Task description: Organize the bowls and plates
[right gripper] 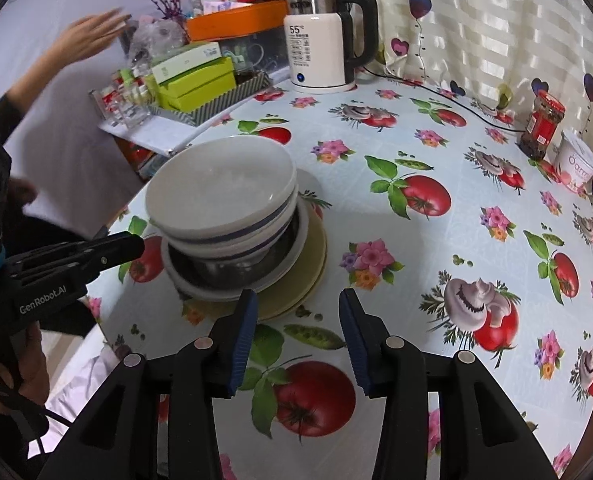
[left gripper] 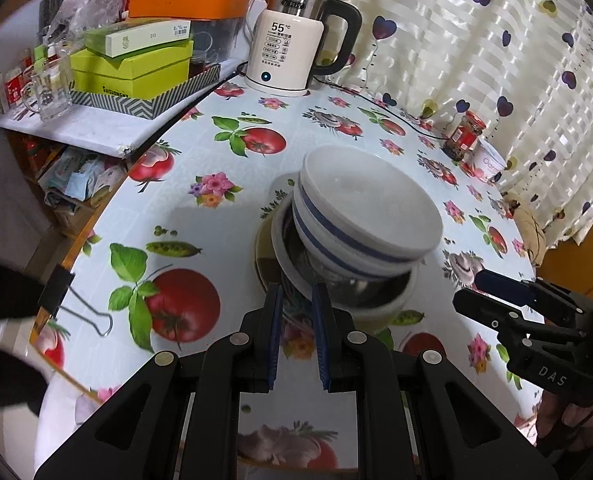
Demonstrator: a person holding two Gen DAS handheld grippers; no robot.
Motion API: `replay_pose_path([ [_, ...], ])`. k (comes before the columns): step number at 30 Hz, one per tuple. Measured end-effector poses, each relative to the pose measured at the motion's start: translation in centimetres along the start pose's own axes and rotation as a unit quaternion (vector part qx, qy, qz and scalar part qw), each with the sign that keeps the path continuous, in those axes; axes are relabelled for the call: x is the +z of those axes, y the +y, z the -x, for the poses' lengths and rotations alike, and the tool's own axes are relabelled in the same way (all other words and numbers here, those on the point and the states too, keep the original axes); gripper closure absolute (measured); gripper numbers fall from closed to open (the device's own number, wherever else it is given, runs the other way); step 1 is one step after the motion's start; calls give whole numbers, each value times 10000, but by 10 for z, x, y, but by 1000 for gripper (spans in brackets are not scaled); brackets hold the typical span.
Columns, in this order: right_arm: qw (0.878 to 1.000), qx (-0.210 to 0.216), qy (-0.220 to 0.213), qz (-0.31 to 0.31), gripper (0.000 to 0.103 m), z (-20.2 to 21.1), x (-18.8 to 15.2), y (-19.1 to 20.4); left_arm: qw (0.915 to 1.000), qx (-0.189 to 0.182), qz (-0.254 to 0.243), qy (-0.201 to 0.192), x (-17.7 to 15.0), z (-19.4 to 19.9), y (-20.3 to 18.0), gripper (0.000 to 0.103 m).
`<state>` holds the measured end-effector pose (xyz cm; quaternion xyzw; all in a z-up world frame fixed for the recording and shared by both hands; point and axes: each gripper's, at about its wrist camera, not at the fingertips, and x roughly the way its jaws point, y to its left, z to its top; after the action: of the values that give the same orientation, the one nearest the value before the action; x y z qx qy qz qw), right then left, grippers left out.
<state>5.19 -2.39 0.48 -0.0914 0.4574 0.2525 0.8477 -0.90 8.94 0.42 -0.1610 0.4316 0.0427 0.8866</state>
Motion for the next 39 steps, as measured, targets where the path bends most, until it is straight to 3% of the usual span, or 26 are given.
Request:
replay_pose_path([
  [14, 9997, -207, -123, 65, 48, 21, -28, 16, 9998, 137, -158, -34, -28, 11, -21, 87],
  [27, 9994, -267, -131, 185, 46, 21, -38, 26, 9986, 337, -409, 96, -37, 6, -31, 87],
  [31, 9993, -276, -112, 213, 46, 20, -40, 28, 9967, 640, -470, 185, -37, 2, -34, 87],
  [39, 9994, -280, -51, 215, 46, 15, -40, 27, 9967, 601, -503, 200, -37, -1, -33, 87],
])
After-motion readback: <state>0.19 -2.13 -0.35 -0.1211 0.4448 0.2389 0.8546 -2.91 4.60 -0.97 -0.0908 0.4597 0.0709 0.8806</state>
